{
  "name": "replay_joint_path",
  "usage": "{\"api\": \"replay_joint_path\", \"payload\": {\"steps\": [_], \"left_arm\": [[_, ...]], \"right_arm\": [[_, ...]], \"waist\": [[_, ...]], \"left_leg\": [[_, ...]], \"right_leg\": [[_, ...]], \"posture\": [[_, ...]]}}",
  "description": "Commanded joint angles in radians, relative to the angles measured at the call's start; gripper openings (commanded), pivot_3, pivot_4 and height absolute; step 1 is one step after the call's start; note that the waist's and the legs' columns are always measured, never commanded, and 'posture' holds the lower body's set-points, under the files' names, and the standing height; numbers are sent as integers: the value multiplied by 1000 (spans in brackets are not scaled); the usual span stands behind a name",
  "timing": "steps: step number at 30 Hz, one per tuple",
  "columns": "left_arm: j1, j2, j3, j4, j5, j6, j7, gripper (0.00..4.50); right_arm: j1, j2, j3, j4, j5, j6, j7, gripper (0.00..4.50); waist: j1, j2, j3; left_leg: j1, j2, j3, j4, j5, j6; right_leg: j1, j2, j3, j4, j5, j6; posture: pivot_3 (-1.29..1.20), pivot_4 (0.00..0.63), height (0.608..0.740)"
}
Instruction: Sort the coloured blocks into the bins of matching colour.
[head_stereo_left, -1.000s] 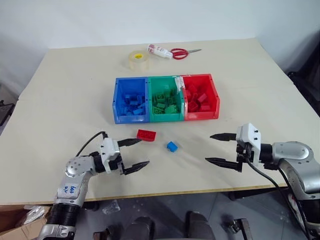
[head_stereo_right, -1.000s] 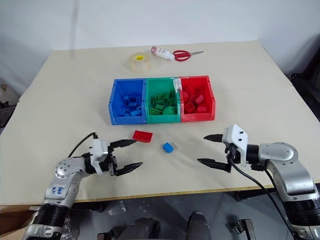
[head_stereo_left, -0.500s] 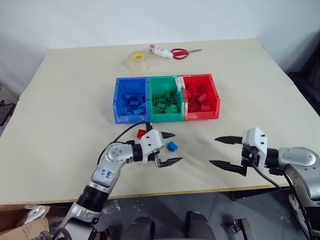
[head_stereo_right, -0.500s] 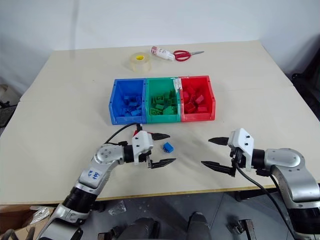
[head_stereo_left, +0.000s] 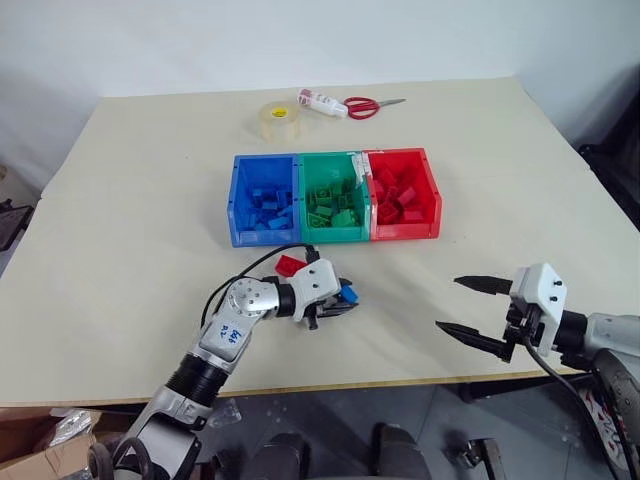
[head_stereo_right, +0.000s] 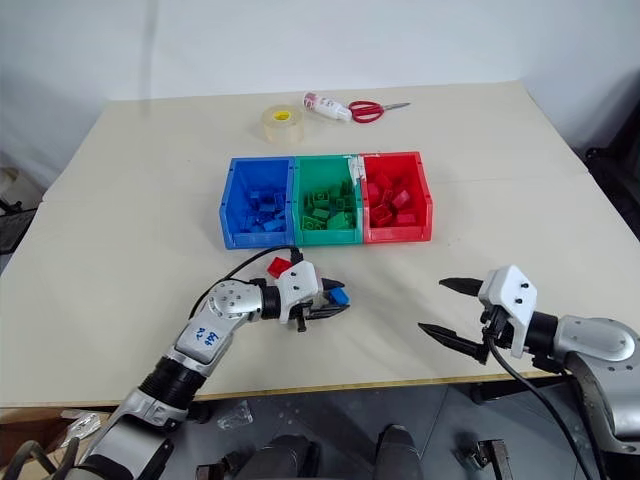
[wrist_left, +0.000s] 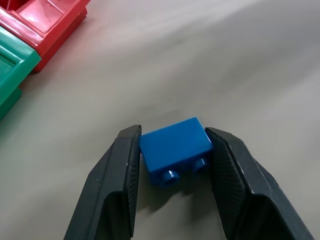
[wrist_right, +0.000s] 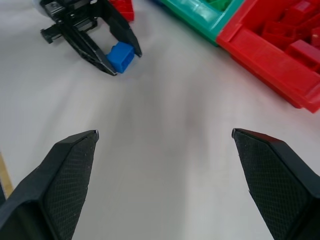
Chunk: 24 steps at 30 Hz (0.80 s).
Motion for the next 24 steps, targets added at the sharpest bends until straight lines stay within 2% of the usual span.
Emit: {"api": "replay_joint_path", "payload": {"steps": [1,7,10,14,17,21,24], "left_arm": [[-13,-15,17,-2,-15,-32,2,1632],[-35,-47,97,-54,-99,-105,4,1632],[-45,-80,195,-90,-139,-71,104,1632],[-45,-88,267,-164,-135,0,216,1632],[-65,-87,321,-209,-113,37,316,1632],[-128,-67,396,-166,-55,61,475,1632],[-146,-39,429,-138,-44,86,520,2669]], "right_arm": [[-6,-14,-21,-35,20,-3,-9,4500],[-34,-22,-19,-5,16,-6,-3,4500],[-43,-24,-17,11,13,-12,1,4500],[-56,-26,-14,28,13,-16,9,4500],[-79,-27,-1,50,10,-19,18,4500],[-121,-27,27,76,4,-20,35,4500],[-153,-25,42,94,1,-22,39,4500]], "waist": [[0,0,0],[0,0,0],[0,0,0],[-1,-1,0],[-1,-1,0],[-1,-1,1],[-1,-1,1]], "left_leg": [[0,0,0,0,0,0],[0,0,0,0,0,0],[0,0,0,1,0,0],[0,0,0,1,0,0],[0,0,0,1,0,0],[-1,0,0,1,0,0],[-1,0,0,1,0,0]], "right_leg": [[0,0,0,0,0,0],[0,0,0,0,0,0],[0,0,0,0,0,0],[0,0,0,0,0,0],[0,0,0,0,0,0],[0,0,0,0,0,0],[0,0,0,0,0,0]], "posture": [[0,150,740],[0,150,740],[0,150,740],[0,150,740],[0,150,740],[0,150,740],[0,150,740]]}}
